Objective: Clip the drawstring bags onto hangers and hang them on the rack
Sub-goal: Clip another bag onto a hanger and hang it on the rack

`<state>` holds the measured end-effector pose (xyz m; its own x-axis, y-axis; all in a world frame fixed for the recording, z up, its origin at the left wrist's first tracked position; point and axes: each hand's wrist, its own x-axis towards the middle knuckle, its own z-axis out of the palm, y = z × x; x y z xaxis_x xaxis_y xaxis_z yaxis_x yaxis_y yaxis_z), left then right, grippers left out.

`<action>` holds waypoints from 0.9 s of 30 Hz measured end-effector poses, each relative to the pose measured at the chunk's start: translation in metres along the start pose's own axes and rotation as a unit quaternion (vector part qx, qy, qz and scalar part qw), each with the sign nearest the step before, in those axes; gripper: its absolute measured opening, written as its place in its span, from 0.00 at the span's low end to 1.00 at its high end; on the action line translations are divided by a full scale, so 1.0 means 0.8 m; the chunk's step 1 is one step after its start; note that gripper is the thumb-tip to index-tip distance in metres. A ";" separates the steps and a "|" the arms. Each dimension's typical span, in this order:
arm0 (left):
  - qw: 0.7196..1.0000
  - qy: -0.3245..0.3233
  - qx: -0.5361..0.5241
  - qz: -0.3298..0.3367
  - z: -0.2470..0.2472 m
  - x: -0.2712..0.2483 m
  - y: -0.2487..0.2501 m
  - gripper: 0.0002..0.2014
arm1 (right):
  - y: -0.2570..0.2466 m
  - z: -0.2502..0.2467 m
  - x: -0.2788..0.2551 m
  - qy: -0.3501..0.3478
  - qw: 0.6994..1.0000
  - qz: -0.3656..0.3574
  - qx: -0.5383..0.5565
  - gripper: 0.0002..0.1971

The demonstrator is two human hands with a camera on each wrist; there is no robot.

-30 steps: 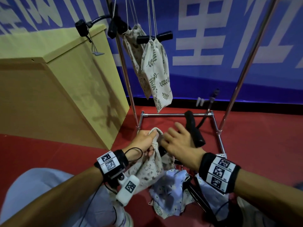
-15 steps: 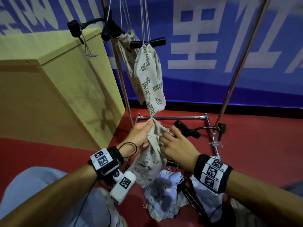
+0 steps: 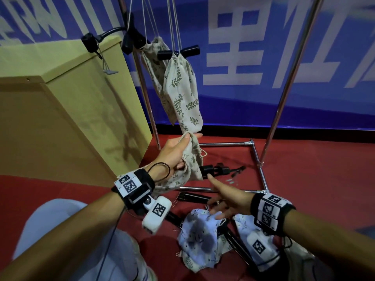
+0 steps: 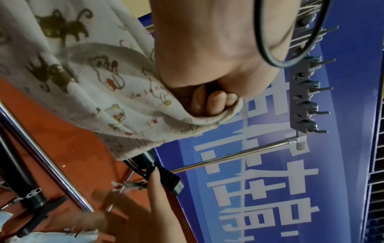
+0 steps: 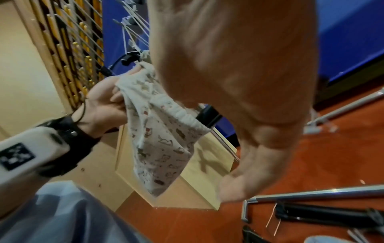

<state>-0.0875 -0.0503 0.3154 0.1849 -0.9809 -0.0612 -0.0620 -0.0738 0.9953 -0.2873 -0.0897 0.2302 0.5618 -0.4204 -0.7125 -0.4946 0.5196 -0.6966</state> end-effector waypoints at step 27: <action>0.954 -0.256 0.148 -0.041 0.033 -0.045 -0.029 0.18 | -0.049 -0.024 0.005 0.115 0.976 -0.091 0.163 0.16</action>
<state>-0.1189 -0.0177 0.2924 -0.2977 -0.9234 -0.2424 -0.3572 -0.1277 0.9253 -0.2783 -0.1262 0.2532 0.4376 -0.6645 -0.6058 -0.1416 0.6144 -0.7762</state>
